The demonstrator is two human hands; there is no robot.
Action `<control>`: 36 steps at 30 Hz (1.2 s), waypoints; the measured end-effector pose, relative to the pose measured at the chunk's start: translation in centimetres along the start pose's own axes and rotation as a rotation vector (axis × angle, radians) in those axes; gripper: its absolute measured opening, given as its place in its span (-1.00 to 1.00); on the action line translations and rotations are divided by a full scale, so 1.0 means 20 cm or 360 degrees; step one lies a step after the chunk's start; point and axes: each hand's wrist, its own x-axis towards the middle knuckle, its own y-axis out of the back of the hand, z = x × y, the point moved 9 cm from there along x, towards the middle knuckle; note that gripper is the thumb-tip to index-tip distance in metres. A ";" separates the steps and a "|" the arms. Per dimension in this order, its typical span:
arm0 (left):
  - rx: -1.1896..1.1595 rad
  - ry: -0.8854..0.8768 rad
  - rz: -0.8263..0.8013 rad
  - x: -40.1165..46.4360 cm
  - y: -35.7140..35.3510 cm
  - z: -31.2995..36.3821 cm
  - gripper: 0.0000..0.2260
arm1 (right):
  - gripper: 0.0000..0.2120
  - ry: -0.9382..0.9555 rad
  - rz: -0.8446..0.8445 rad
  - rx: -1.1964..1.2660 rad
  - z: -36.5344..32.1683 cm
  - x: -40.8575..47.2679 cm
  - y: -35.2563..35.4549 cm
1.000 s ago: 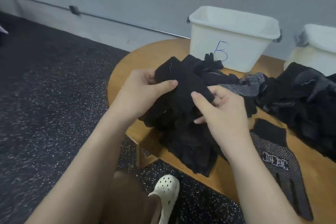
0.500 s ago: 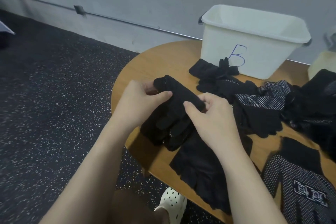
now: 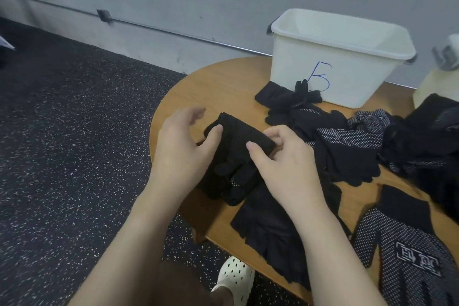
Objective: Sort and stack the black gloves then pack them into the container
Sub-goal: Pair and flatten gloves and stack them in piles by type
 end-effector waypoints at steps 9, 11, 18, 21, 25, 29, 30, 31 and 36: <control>0.0252 -0.0564 -0.0582 -0.12 -0.26 0.18 -0.54 | -0.60 0.0383 0.0144 -0.0355 -0.10 -0.06 0.01; 0.0248 -0.0528 -0.0632 -0.12 -0.27 0.16 -0.51 | -0.50 0.0394 0.0126 -0.0366 -0.11 -0.07 0.01; 0.0278 -0.0407 -0.0715 -0.12 -0.28 0.09 -0.48 | -0.54 0.0545 -0.0281 -0.0471 -0.11 -0.14 -0.14; 0.0354 -0.0401 -0.0748 -0.14 -0.29 0.07 -0.49 | -0.53 0.0585 -0.0320 -0.0636 -0.11 -0.15 -0.16; 0.0412 -0.0358 -0.0768 -0.16 -0.29 0.07 -0.47 | -0.52 0.0564 -0.0313 -0.0702 -0.09 -0.17 -0.18; 0.0523 -0.0295 -0.0749 -0.18 -0.27 0.08 -0.45 | -0.50 0.0539 -0.0347 -0.0669 -0.10 -0.19 -0.10; 0.0557 -0.0298 -0.0704 -0.18 -0.26 0.09 -0.44 | -0.51 0.0516 -0.0332 -0.0599 -0.10 -0.19 -0.04; 0.0581 -0.0347 -0.0621 -0.19 -0.23 0.12 -0.45 | -0.53 0.0497 -0.0278 -0.0509 -0.10 -0.20 0.04; 0.0350 -0.0951 -0.0460 -0.32 -0.18 0.50 -0.56 | -0.66 0.0429 0.0264 -0.0359 0.07 -0.22 0.51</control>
